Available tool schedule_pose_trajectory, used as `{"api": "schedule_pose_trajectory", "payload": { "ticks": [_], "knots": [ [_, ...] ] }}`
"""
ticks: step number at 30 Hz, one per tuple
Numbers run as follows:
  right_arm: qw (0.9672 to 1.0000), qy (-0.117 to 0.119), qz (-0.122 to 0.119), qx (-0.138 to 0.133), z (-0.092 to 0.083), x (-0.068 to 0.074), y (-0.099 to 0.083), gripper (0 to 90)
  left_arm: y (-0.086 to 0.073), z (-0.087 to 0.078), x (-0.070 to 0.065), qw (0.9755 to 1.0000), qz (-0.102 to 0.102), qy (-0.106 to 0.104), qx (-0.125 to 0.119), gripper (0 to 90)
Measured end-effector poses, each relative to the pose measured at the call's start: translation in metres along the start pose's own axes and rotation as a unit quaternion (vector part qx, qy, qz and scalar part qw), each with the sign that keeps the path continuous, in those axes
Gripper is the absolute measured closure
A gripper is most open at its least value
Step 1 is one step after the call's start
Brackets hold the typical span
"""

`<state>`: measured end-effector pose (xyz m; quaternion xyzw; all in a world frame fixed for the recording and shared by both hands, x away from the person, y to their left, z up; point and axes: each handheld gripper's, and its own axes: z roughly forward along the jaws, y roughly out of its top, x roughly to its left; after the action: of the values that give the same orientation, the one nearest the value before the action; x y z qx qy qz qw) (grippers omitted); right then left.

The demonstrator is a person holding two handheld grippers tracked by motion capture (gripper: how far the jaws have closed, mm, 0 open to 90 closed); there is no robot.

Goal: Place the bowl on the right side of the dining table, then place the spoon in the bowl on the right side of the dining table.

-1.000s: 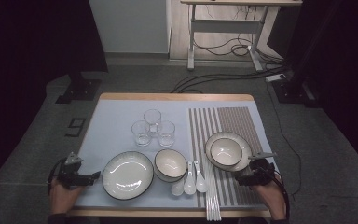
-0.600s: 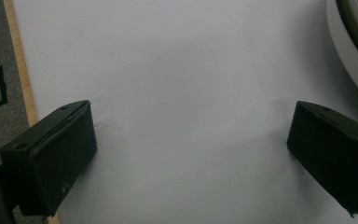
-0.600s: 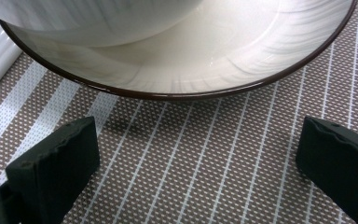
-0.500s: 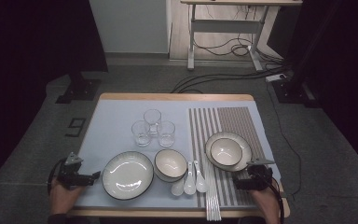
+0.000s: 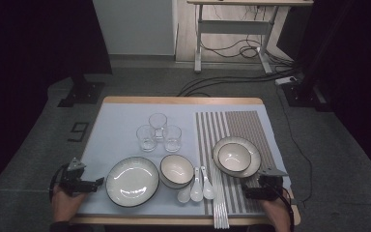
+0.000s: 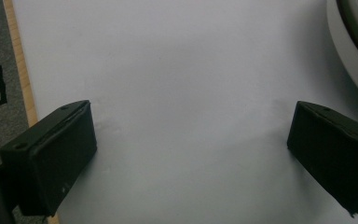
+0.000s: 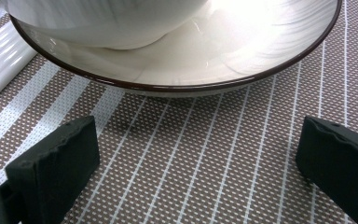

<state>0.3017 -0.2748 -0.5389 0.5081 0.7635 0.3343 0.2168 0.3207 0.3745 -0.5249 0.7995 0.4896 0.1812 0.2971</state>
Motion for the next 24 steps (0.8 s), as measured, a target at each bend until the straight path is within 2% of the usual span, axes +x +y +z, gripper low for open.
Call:
{"api": "schedule_pose_trajectory", "payload": {
  "ticks": [16, 24],
  "knots": [
    [0.9999, -0.003, 0.002, -0.010, -0.0008, 0.0010, -0.0026, 0.0, 0.0002, 0.0001, 0.0003, 1.0000, -0.001, -0.001, 0.001, 1.1],
    [1.0000, -0.004, 0.002, 0.003, -0.0006, 0.0012, 0.0005, 0.0, 0.0001, 0.0001, 0.0002, 1.0000, -0.001, -0.001, 0.001, 1.0]
  ]
}}
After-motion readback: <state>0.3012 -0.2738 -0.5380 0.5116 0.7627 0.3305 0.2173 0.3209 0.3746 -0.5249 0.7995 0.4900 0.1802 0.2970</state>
